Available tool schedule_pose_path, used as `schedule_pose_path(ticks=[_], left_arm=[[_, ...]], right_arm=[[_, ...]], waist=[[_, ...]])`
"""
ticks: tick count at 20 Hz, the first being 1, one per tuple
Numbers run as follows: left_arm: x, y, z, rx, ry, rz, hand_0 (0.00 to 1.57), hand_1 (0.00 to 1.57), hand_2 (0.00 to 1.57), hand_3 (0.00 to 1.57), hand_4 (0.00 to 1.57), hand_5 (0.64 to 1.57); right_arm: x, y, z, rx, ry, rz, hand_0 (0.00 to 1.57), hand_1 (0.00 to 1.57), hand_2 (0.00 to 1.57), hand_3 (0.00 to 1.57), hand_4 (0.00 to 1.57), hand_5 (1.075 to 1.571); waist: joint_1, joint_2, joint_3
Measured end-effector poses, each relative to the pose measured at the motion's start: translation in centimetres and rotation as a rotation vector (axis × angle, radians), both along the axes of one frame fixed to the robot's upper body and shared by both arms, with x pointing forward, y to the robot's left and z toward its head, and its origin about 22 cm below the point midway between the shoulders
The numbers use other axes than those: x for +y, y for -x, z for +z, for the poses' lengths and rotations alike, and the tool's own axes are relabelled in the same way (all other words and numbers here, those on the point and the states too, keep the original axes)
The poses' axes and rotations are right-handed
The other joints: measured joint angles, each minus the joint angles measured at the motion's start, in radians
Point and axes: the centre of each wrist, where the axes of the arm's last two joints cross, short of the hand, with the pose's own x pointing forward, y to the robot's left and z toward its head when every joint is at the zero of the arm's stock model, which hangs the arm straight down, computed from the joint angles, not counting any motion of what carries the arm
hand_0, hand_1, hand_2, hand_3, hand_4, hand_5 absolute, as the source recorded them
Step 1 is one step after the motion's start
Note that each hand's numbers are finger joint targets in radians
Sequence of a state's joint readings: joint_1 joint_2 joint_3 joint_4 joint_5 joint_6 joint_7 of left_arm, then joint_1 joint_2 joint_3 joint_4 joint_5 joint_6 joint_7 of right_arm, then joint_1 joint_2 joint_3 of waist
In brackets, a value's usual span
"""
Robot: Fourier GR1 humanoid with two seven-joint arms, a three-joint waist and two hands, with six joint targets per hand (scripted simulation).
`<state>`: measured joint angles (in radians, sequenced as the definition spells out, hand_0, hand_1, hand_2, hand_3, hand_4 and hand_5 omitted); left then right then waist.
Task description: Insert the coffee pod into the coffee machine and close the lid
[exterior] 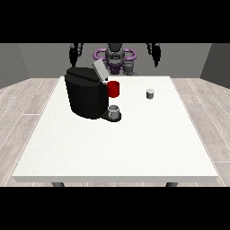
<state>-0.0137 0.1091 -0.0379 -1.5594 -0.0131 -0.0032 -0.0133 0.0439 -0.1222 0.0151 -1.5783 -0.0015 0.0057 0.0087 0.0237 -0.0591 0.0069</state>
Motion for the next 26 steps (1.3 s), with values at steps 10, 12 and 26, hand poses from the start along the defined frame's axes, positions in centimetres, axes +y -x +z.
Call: schedule_pose_path(ticks=[10, 12, 26], left_arm=[[2.0, 2.9, -1.1, -0.062, 0.091, -0.053, 0.0, 0.0, 0.0, 0.0, 0.27, 1.571], [1.9, 3.6, -1.9, -0.069, 0.079, -0.052, 0.0, 0.0, 0.0, 0.0, 0.26, 1.571], [7.6, -1.6, 1.4, -0.037, -0.169, -0.044, 0.0, 0.0, 0.0, 0.0, 0.0, 1.571]], right_arm=[[-0.7, 0.5, -1.3, -0.018, -0.058, -0.159, 0.0, 0.0, 0.0, 0.0, 0.18, 1.571], [-0.9, 0.6, -1.2, -0.039, -0.065, -0.182, 0.0, 0.0, 0.0, 0.0, 0.22, 1.571], [0.9, -1.8, 0.4, -0.152, -0.106, -0.155, 0.0, 0.0, 0.0, 0.0, 0.28, 1.571]], waist=[[0.011, -0.023, -0.0063], [0.003, -0.02, -0.0064], [-0.079, 0.101, -0.0069]])
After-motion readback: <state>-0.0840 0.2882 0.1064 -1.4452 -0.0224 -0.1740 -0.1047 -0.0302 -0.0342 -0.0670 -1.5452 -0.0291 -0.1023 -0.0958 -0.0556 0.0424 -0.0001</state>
